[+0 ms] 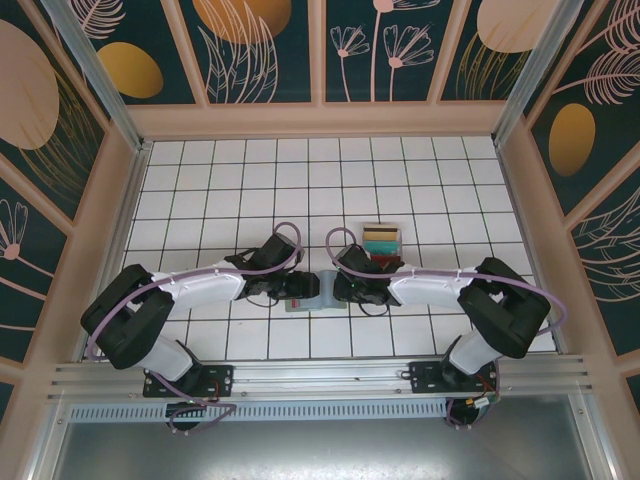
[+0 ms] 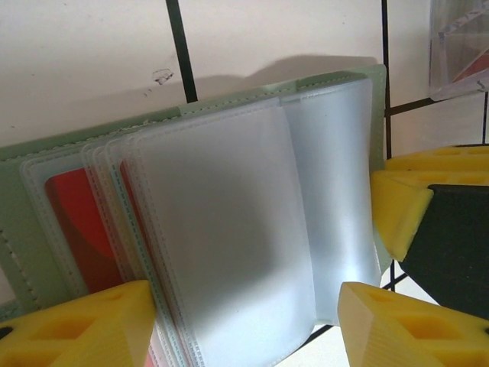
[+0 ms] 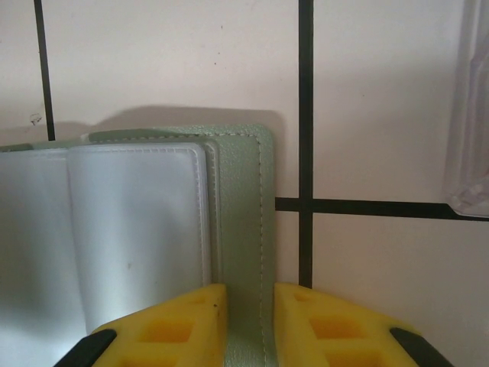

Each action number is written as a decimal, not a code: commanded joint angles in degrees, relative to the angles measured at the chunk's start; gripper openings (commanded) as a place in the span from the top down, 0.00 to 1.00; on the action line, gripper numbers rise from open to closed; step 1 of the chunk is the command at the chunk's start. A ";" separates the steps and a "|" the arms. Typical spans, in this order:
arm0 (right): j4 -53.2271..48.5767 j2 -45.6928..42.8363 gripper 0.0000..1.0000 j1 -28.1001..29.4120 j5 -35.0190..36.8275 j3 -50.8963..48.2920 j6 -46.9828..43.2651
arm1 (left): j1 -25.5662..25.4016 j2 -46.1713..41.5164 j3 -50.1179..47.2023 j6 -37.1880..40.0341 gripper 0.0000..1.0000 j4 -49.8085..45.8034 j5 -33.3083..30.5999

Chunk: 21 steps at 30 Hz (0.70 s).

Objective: Take the credit cards out of the card holder

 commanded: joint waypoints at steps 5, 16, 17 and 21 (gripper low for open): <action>1.89 2.55 0.76 0.64 -1.78 0.50 0.66 | -0.29 -1.65 0.14 1.06 0.34 4.79 4.40; 1.58 2.30 0.76 0.64 -1.26 0.11 1.15 | -0.29 -4.86 2.76 1.35 0.25 -4.89 -10.10; 1.65 2.30 0.76 0.68 -1.31 0.11 1.17 | -0.29 -5.04 2.74 1.38 0.25 -4.84 -10.10; 1.69 2.26 0.76 0.65 -1.34 0.02 1.38 | -0.30 -4.80 2.31 1.40 0.25 -3.18 -8.71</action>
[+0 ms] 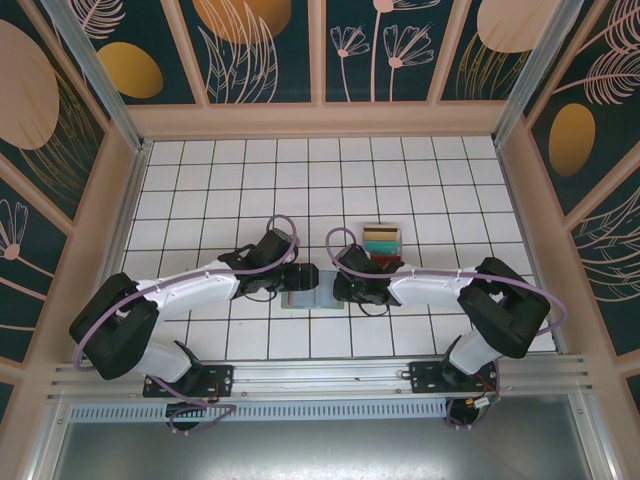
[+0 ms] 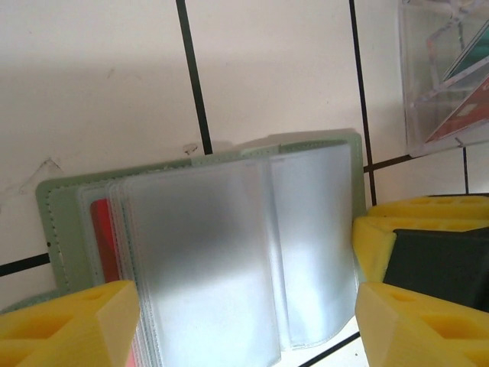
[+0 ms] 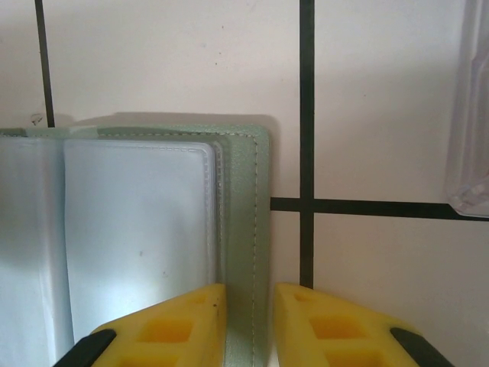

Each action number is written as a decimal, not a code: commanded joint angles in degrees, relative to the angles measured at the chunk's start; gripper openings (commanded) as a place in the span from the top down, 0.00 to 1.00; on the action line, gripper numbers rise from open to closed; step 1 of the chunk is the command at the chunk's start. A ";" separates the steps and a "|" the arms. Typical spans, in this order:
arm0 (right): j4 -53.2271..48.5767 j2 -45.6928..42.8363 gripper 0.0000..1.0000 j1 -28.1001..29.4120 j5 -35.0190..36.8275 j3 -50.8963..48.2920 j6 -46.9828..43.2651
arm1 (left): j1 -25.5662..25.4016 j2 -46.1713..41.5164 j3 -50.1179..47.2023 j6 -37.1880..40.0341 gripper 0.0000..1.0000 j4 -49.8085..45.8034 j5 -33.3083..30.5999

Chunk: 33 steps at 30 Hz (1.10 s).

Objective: Take the credit cards out of the card holder

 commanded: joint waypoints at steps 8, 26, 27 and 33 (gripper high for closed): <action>1.57 1.95 0.76 0.73 -1.28 -0.24 1.64 | -0.24 3.15 0.90 0.86 0.26 -0.82 1.53; 1.86 2.40 0.76 0.76 -1.44 -0.07 1.73 | -0.20 6.73 0.11 0.73 0.28 3.75 9.30; 1.89 2.46 0.76 0.73 -1.47 -0.07 1.68 | -0.20 6.44 0.10 0.74 0.28 4.19 9.81; 1.97 2.65 0.76 0.79 -1.52 0.02 1.73 | -0.24 5.46 0.20 0.75 0.26 5.67 11.66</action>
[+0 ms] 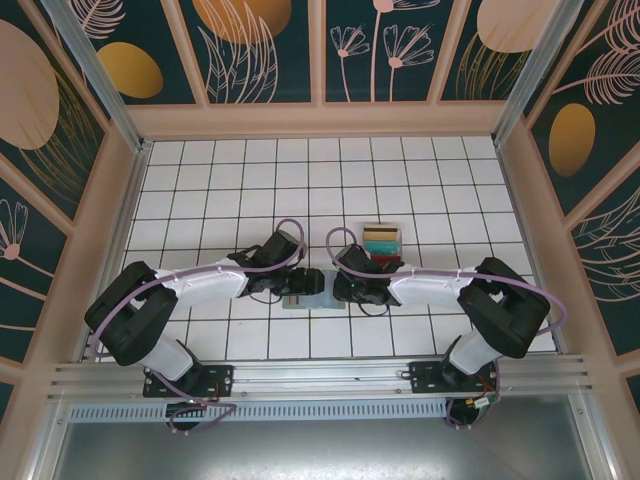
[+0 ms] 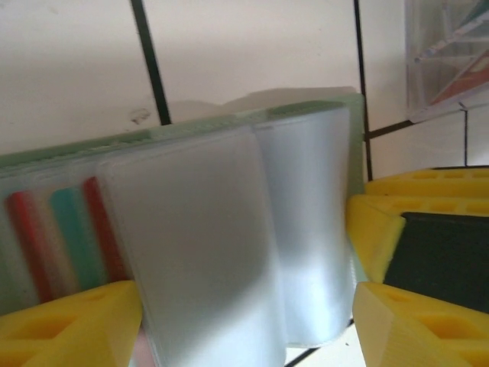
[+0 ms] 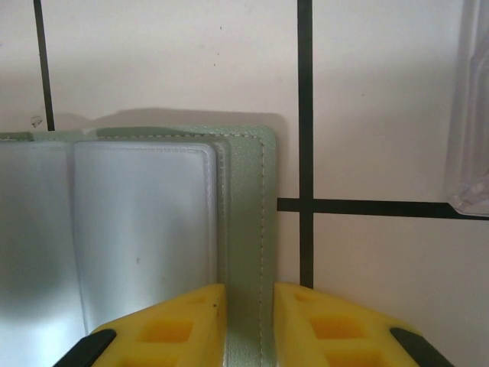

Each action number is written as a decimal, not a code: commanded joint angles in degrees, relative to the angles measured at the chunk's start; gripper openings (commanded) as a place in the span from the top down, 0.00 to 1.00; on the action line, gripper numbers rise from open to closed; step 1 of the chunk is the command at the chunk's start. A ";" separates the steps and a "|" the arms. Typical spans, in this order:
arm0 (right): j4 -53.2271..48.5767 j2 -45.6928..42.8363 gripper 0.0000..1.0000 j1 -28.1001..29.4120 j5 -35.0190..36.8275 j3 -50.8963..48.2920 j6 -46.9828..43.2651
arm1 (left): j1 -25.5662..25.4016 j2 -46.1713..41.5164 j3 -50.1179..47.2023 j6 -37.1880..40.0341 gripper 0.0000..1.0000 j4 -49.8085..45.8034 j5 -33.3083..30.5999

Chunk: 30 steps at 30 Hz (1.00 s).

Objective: Take the credit cards out of the card holder

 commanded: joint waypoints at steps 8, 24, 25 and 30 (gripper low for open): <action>1.84 2.58 0.76 0.72 -1.52 0.02 1.09 | -0.23 -1.23 0.84 0.77 0.23 1.59 3.97; 0.88 -3.89 0.73 -0.83 1.51 -3.49 2.90 | -0.26 -3.12 3.82 1.34 0.29 2.86 5.87; 0.92 -3.64 0.73 -0.88 1.27 -3.45 2.84 | -0.27 -3.84 3.88 1.22 0.29 1.89 3.94; 1.26 -1.91 0.73 -0.79 -0.04 -3.32 2.82 | -0.20 -7.16 2.98 -1.19 0.29 -6.59 -11.32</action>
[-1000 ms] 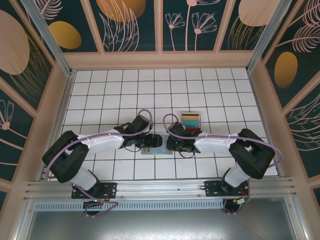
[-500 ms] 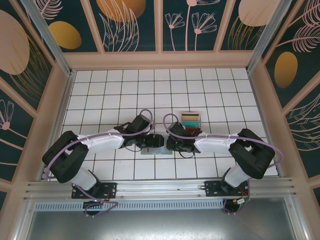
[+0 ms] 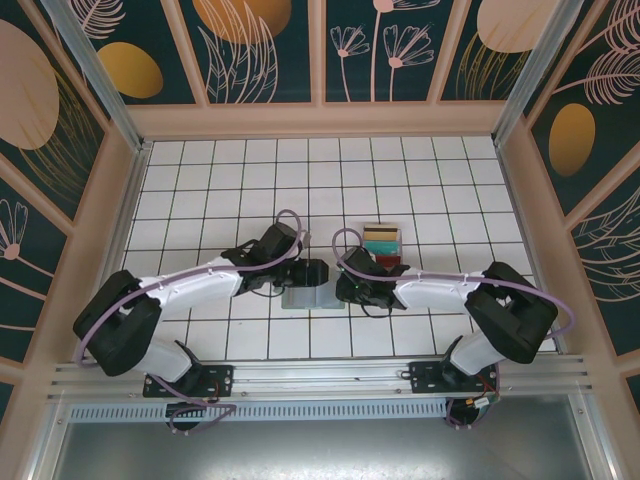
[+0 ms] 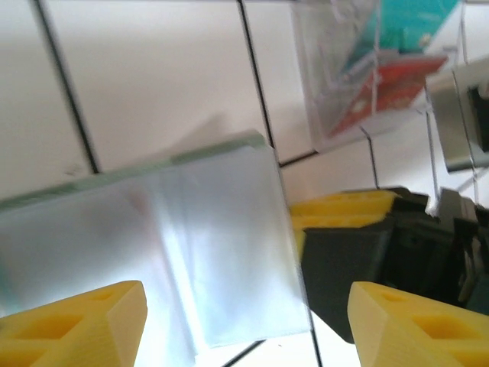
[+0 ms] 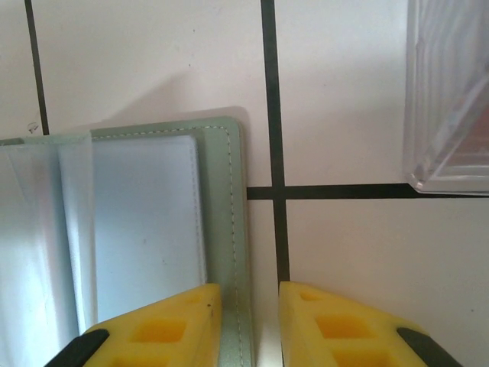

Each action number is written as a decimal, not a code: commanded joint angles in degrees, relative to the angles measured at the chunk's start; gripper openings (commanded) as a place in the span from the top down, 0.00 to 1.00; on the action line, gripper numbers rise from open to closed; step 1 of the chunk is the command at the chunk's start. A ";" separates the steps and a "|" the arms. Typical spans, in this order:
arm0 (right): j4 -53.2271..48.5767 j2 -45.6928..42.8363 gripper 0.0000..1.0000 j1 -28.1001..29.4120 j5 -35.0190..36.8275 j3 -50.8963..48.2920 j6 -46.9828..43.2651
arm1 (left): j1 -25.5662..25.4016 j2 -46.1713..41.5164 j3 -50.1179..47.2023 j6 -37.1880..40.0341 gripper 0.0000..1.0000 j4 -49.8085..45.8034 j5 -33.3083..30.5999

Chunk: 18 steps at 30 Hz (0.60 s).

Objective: Take the credit cards out of the card holder

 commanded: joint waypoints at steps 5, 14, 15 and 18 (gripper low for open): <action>-1.71 1.56 0.74 -0.28 0.52 -0.36 0.70 | -0.08 -1.90 -1.61 -1.34 0.28 -8.08 -10.59; 0.73 4.06 0.93 -0.13 -1.32 -0.22 0.44 | -0.07 0.18 -3.45 -1.62 0.28 -5.12 -6.22; 0.75 4.18 0.93 -0.13 -2.68 -0.19 0.39 | -0.03 0.41 -3.61 -1.52 0.28 -5.17 -6.11; 1.18 4.42 0.93 -0.04 -3.03 -0.21 0.42 | -0.10 0.84 -4.12 -1.43 0.29 -4.78 -5.43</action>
